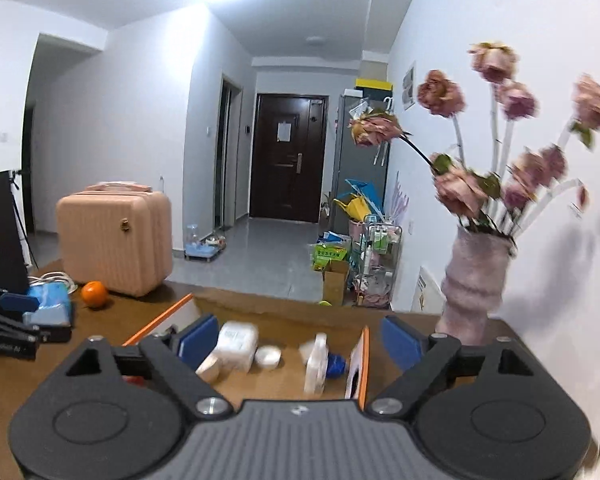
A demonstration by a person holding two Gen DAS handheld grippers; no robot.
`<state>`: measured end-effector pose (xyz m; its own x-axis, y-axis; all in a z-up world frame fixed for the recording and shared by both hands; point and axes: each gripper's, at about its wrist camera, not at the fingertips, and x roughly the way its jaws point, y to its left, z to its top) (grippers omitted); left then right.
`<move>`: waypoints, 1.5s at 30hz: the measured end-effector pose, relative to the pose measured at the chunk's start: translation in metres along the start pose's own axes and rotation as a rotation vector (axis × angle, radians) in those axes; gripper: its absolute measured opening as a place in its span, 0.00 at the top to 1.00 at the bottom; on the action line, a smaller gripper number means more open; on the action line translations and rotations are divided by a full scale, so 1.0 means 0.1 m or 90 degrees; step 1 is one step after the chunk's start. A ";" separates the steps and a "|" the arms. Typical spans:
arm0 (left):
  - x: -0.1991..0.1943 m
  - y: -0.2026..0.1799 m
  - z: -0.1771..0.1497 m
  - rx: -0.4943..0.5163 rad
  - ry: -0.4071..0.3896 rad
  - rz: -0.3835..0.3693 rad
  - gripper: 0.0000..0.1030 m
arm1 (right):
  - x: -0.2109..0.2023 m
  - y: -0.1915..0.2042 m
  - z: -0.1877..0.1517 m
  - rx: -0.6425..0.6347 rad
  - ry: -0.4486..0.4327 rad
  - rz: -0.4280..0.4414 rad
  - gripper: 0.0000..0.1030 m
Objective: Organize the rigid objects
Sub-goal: 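Open both grippers over the box to drop the adapter and tape roll, then withdraw both grippers from the box toward the red lint roller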
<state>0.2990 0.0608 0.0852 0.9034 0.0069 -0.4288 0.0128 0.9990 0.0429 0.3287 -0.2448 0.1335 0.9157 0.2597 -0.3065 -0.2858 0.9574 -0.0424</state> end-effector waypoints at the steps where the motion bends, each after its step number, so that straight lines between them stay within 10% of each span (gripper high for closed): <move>1: -0.18 -0.02 -0.14 -0.004 -0.020 0.002 0.08 | -0.17 0.05 -0.15 0.002 -0.005 -0.001 0.14; 7: -1.05 -0.24 -0.98 -0.002 -0.072 -0.002 0.00 | -1.00 0.42 -1.10 0.032 -0.045 0.020 0.07; 12: -1.37 -0.34 -1.57 -0.031 -0.018 -0.029 0.00 | -1.54 0.72 -1.87 0.036 -0.057 0.013 0.05; 22: -1.50 -0.37 -1.63 -0.027 -0.021 -0.020 0.00 | -1.67 0.84 -2.04 0.054 -0.027 0.024 0.05; 34: -0.91 -0.42 -1.38 -0.035 0.034 -0.039 0.00 | -1.15 0.60 -2.03 0.107 0.095 0.037 0.39; 45: 0.54 -0.38 -0.65 -0.044 0.101 -0.056 0.16 | -0.12 0.23 -1.75 0.159 0.174 0.038 0.71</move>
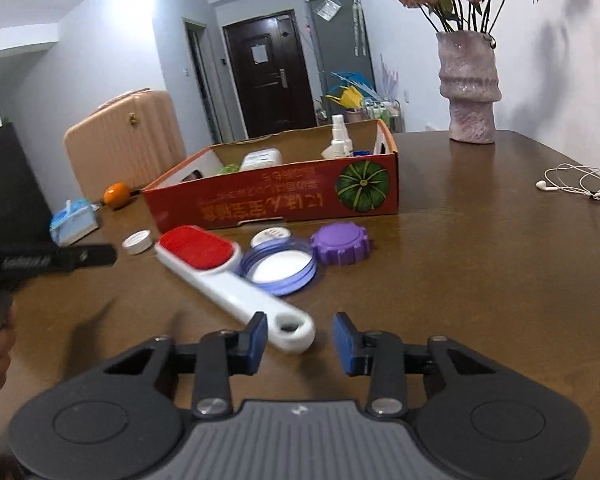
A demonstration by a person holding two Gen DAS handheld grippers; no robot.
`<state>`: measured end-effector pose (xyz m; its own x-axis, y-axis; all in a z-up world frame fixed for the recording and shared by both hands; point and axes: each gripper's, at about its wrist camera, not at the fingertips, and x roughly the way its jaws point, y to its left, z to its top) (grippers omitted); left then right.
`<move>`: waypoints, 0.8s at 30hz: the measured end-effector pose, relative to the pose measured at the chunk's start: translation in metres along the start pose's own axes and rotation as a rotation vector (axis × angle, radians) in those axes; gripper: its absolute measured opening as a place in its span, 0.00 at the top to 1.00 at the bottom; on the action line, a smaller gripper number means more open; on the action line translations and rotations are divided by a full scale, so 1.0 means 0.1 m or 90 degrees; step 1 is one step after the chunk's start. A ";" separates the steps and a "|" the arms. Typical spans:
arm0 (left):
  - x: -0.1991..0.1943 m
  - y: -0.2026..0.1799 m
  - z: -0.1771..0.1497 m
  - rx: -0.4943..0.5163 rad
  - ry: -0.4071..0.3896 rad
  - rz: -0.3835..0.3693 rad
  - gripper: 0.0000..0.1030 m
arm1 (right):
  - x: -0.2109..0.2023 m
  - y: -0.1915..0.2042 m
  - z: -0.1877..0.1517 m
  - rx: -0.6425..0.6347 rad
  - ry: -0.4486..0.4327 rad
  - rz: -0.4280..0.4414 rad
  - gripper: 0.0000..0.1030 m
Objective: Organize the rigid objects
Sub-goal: 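Withdraw both grippers from the box toward the red lint roller, then grasp the lint roller's red brush head with the left gripper while the right grasps its handle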
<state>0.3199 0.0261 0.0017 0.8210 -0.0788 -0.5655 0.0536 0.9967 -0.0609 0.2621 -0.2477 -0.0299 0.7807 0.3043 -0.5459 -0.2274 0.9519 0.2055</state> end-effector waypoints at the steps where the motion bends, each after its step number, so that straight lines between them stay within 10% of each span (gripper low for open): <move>1: 0.13 0.00 0.06 0.002 0.009 0.001 0.19 | 0.06 -0.01 0.02 0.000 0.007 -0.002 0.72; 9: 0.68 0.05 0.25 -0.040 0.065 -0.033 0.52 | 0.33 -0.09 0.11 -0.024 0.042 -0.006 0.78; 24: 0.01 0.16 -0.27 -0.151 0.069 -0.083 0.55 | 0.44 -0.25 0.25 -0.001 0.044 -0.013 0.88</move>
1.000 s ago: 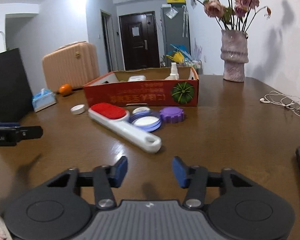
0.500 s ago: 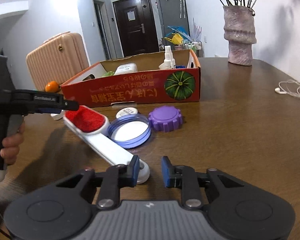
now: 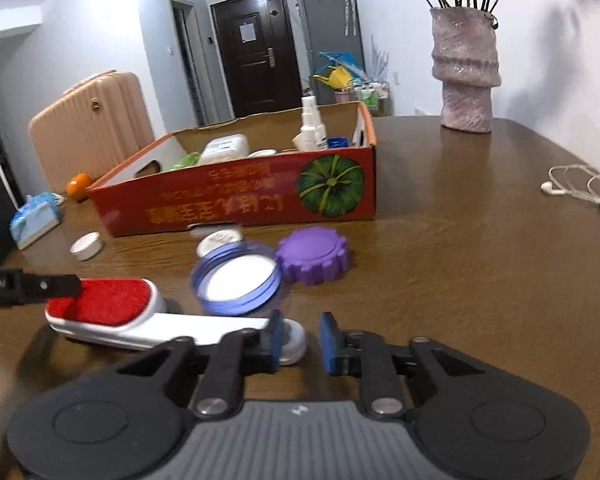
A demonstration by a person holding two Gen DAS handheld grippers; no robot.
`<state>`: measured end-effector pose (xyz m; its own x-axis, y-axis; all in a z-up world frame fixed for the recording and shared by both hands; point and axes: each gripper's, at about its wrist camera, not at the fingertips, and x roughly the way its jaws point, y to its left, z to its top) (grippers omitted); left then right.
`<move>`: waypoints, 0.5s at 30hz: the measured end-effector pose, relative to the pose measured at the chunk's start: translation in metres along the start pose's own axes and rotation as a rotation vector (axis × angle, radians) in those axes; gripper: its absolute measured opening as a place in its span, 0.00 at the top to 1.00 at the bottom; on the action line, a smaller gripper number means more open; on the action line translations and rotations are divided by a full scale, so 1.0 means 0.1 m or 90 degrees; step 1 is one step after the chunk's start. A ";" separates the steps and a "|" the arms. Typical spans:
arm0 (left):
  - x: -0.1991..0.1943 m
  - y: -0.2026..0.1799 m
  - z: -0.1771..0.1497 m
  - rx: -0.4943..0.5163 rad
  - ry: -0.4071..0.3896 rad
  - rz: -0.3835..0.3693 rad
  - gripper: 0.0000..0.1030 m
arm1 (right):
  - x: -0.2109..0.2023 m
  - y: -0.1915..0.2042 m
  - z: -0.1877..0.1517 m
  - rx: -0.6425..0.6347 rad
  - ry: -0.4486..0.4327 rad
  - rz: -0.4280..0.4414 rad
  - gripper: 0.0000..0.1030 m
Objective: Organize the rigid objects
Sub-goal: 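Grasp the lint roller's red brush head with the left gripper while the right grasps its handle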
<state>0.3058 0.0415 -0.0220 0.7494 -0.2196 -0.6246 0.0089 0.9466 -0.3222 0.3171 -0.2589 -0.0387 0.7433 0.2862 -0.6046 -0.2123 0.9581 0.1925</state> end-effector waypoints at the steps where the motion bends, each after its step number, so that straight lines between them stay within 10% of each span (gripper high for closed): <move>1: -0.07 0.01 -0.07 -0.010 0.002 -0.001 0.54 | -0.06 0.02 -0.04 0.001 -0.001 0.003 0.87; 15: -0.91 0.15 -0.71 -0.075 0.019 -0.033 0.50 | -0.90 0.20 -0.72 0.031 -0.027 0.039 0.88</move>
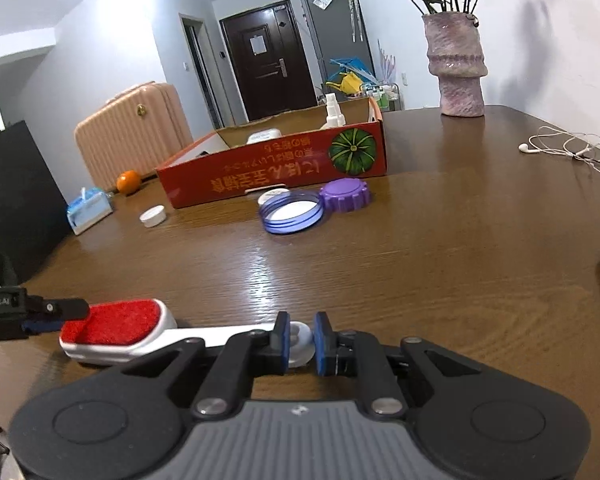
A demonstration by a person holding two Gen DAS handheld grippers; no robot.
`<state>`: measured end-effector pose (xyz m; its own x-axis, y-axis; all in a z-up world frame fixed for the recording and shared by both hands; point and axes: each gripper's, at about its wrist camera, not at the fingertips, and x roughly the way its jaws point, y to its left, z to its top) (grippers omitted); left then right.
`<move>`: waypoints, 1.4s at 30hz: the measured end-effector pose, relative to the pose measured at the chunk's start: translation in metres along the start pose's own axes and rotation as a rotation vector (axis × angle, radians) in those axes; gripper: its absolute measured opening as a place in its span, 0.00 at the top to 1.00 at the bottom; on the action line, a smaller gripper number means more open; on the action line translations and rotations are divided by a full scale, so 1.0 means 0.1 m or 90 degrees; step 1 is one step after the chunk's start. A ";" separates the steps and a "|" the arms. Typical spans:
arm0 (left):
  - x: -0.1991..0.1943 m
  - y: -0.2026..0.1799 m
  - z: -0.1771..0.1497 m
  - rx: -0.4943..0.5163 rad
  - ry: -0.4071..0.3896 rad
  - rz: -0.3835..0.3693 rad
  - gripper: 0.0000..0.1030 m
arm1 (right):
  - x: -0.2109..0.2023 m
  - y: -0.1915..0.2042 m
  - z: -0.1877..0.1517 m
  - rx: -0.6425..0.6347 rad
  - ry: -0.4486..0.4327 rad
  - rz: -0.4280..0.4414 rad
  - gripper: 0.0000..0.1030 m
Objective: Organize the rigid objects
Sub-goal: 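Grasp the lint roller's red brush head with the left gripper while the right grasps its handle, then lift the lint roller with both grippers and carry it over the box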
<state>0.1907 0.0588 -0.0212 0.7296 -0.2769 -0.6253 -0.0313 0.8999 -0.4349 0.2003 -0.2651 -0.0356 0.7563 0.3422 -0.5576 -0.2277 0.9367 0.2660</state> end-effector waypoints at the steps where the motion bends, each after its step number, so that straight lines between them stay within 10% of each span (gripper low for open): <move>1: -0.01 0.01 -0.01 -0.002 0.002 -0.001 0.50 | -0.02 0.01 -0.01 0.005 -0.002 0.003 0.87; 26: 0.06 -0.01 0.08 -0.034 0.022 -0.028 0.52 | 0.06 -0.17 0.03 0.095 0.021 0.033 0.85; 42: 1.07 -0.37 2.08 -0.005 -0.077 -0.059 0.53 | 0.98 -0.38 1.83 0.100 -0.115 0.032 0.85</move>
<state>0.4118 0.0661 0.0630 0.8063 -0.3156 -0.5003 0.0347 0.8696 -0.4926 0.3948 -0.2804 0.0438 0.8471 0.3556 -0.3949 -0.1797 0.8910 0.4168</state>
